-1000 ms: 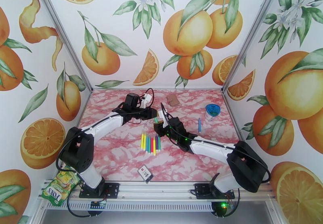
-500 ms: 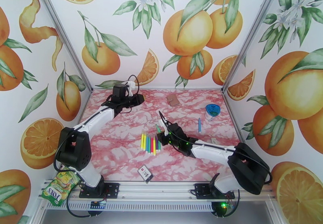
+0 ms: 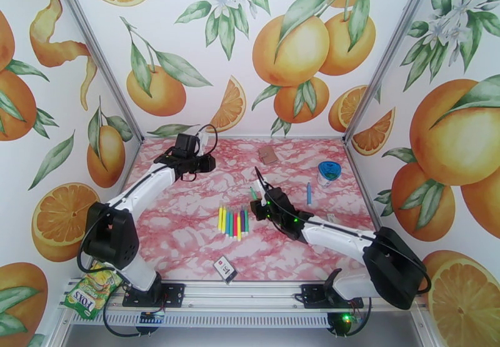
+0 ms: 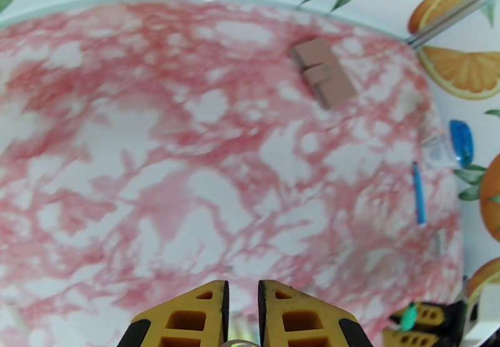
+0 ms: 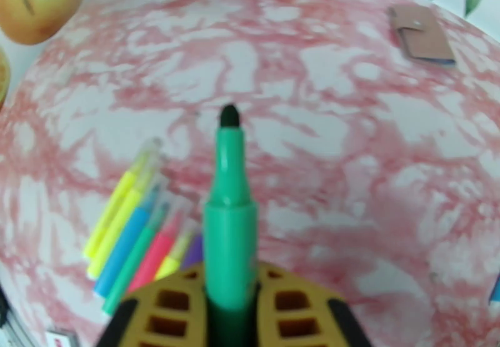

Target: Open the pen caps

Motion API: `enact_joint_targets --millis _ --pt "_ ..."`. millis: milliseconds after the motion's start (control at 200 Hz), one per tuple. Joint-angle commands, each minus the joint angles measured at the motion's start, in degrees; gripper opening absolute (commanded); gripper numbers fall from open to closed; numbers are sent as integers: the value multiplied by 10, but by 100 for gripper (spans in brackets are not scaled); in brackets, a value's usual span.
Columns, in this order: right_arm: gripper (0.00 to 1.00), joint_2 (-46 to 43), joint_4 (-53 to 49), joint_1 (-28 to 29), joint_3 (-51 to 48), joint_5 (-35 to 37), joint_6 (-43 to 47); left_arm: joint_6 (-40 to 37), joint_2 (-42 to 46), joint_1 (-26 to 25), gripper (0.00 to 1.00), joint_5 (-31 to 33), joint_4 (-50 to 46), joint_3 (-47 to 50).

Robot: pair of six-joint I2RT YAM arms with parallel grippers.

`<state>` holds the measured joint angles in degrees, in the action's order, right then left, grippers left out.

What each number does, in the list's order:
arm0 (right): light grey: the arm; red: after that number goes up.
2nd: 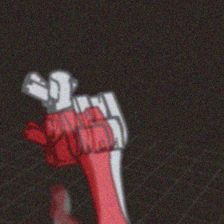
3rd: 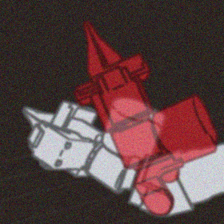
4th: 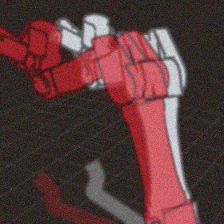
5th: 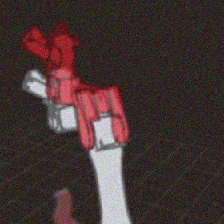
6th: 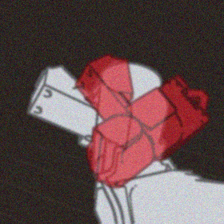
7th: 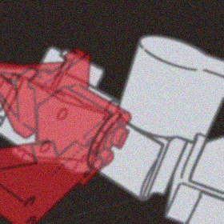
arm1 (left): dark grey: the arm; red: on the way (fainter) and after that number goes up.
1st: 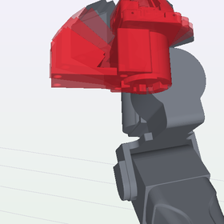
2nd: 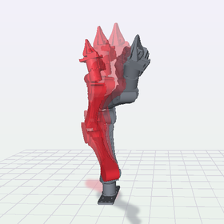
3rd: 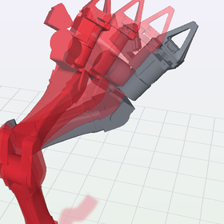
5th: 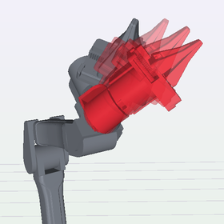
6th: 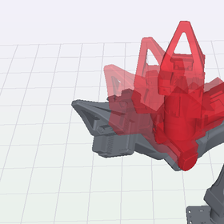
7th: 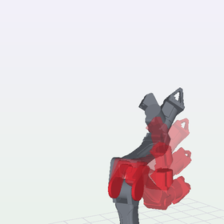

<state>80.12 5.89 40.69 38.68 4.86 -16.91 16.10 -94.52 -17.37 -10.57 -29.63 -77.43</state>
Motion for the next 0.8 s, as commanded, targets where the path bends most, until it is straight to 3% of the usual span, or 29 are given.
enact_joint_targets --millis 0,485,796 --pt "0 -16 -37 -24 22 41 -10 -34 26 4 0 77 -51 13" --pt "0 -19 -104 -107 39 103 -19 -60 22 29 0 217 -102 52" --pt "0 4 -135 -157 54 133 -21 -65 4 40 0 264 -115 62"
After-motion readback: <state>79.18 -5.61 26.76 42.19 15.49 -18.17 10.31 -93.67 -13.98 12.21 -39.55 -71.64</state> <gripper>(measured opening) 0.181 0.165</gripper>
